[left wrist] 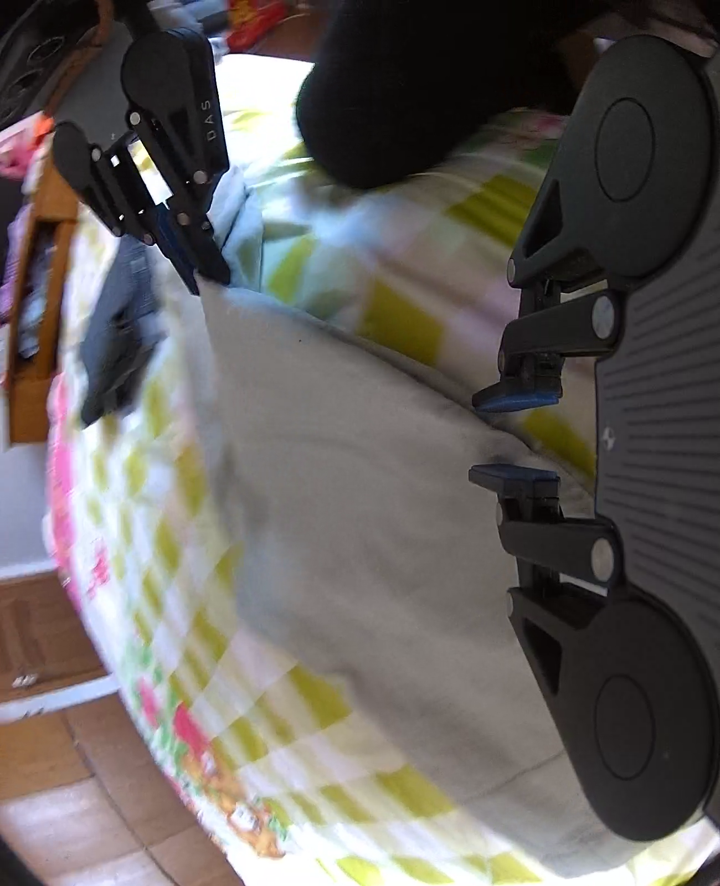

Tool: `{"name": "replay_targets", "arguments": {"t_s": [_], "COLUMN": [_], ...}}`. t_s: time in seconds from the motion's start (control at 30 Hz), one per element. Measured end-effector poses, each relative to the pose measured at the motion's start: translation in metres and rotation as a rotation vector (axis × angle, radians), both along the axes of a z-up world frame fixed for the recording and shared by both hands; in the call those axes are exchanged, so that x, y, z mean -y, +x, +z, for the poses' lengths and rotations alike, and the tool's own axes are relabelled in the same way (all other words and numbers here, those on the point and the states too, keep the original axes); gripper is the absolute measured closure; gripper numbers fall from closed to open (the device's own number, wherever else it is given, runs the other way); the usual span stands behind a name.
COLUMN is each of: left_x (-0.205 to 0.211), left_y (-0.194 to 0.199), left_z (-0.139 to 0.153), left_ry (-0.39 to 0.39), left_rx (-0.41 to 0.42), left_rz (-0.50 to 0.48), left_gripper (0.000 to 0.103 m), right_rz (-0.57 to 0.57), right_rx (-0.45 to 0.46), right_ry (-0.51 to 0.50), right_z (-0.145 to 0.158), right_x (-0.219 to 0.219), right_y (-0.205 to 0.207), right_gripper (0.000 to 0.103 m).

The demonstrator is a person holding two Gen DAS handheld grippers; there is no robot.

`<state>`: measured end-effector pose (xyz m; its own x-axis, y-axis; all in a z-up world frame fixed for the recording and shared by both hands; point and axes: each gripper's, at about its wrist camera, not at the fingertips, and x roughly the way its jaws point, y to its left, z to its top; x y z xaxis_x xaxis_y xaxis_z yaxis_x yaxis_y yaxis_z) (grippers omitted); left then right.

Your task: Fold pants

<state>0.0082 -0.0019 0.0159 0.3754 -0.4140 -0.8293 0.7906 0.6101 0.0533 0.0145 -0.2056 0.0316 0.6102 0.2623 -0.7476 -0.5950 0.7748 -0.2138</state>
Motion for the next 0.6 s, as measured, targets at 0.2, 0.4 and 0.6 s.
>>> {"name": "replay_targets", "arguments": {"t_s": [0.2, 0.4, 0.6], "left_x": [0.002, 0.016, 0.054], "left_y": [-0.008, -0.008, -0.001], "left_z": [-0.006, 0.01, 0.017], "left_ry": [0.042, -0.018, -0.066], "left_rx": [-0.037, -0.01, -0.004], "left_rz": [-0.018, -0.017, -0.068], "left_gripper": [0.069, 0.069, 0.068], "right_rz": [-0.069, -0.419, -0.925], "right_rx": [-0.107, -0.119, -0.12], "right_ry": [-0.057, 0.163, 0.565], "right_z": [-0.034, -0.017, -0.034], "right_x": [0.021, 0.1, 0.205], "right_y": [-0.011, -0.04, -0.086], "right_gripper": [0.086, 0.078, 0.071]}}
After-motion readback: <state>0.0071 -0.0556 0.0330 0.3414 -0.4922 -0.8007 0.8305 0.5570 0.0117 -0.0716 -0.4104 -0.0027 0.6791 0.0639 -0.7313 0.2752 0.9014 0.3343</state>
